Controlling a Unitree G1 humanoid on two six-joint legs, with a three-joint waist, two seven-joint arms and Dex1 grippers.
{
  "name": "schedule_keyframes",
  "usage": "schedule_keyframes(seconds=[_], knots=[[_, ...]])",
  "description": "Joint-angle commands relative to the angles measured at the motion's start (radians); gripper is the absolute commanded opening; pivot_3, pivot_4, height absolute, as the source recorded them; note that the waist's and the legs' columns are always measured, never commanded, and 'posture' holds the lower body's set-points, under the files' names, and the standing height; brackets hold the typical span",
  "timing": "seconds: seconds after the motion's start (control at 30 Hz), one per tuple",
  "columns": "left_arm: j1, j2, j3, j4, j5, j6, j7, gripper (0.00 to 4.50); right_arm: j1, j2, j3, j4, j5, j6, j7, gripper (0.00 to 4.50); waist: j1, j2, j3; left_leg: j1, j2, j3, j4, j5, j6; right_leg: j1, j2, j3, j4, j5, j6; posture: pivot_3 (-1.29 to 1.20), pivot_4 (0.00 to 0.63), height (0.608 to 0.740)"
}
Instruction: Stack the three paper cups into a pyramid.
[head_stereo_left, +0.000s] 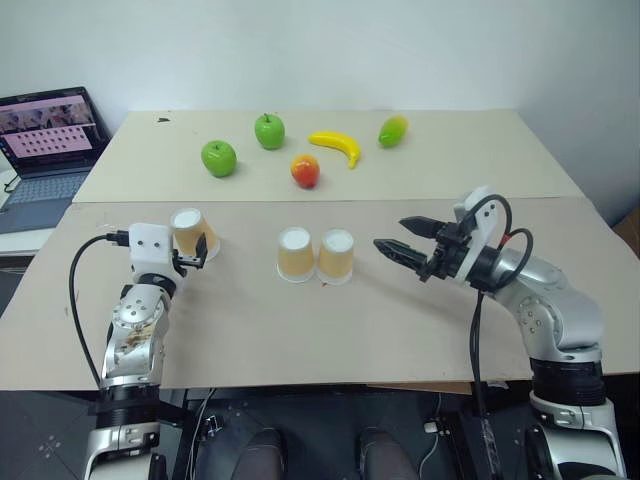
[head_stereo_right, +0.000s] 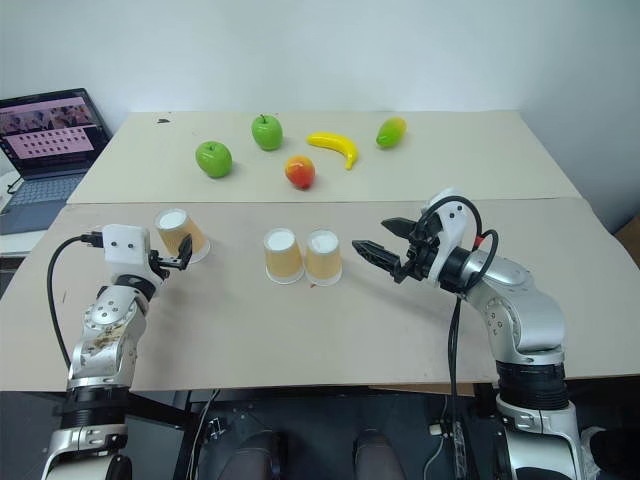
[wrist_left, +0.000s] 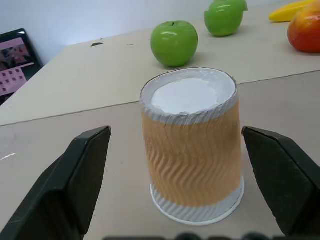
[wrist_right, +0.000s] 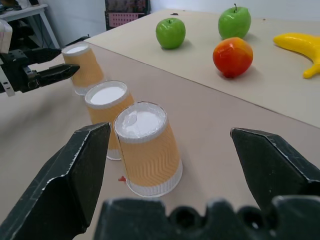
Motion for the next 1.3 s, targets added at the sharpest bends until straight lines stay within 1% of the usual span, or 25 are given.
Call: schedule_keyframes(seconds=[0.03,0.13,0.33,0.53,0.67,0.93,1.3], knots=[[-0.062,0.008,0.007,0.056,-0.050,-0.012,-0.070,4.50,0.001,-0.008,-0.035,-0.059,0.035,-0.002,-0.030,4.47,0.001,0.000,0.000,0.000,0.000,0.000,0.000,0.000,0.000,0.000,0.000,0.000,0.000,0.000,0.000,0.00,0.150,0.732],[-0.104,0.007,0.020,0.100,-0.086,-0.004,-0.104,4.50,0.007,-0.018,-0.017,-0.080,0.044,0.002,-0.031,4.47,0.001,0.000,0.000,0.000,0.000,0.000,0.000,0.000,0.000,0.000,0.000,0.000,0.000,0.000,0.000,0.00,0.150,0.732],[-0.152,0.030,0.014,0.160,-0.099,-0.013,-0.156,4.50,0.026,-0.076,0.063,-0.151,0.101,0.001,0.106,4.47,-0.004,0.000,0.000,-0.001,0.000,0.000,0.000,0.000,0.000,0.000,0.000,-0.001,0.000,0.000,0.000,0.00,0.150,0.732],[-0.172,0.037,0.009,0.183,-0.097,-0.013,-0.179,4.50,-0.012,-0.100,0.137,-0.105,0.078,-0.042,0.204,4.47,-0.008,-0.001,0.000,0.000,0.000,-0.001,0.001,0.000,0.000,0.001,0.000,-0.001,0.000,0.000,0.000,0.00,0.150,0.732],[-0.177,0.039,0.008,0.191,-0.094,-0.017,-0.183,4.50,-0.035,-0.092,0.155,-0.079,0.068,-0.060,0.218,4.47,-0.009,-0.001,0.001,0.000,0.000,-0.001,0.001,0.000,0.000,0.000,0.000,-0.001,0.000,0.000,0.000,0.00,0.150,0.732],[-0.198,0.048,0.008,0.198,-0.097,-0.019,-0.203,4.50,-0.034,-0.092,0.174,-0.053,0.048,-0.092,0.226,4.47,-0.007,-0.002,0.001,0.000,0.000,-0.001,0.001,0.000,0.000,0.000,0.000,-0.001,0.000,0.000,0.000,0.00,0.150,0.732],[-0.229,0.051,0.003,0.242,-0.089,-0.029,-0.215,4.50,-0.031,-0.082,0.174,-0.034,0.024,-0.111,0.222,4.47,-0.007,-0.002,0.001,-0.001,0.000,-0.001,0.001,0.000,0.000,0.000,0.000,-0.001,0.000,0.000,0.000,0.00,0.150,0.732]])
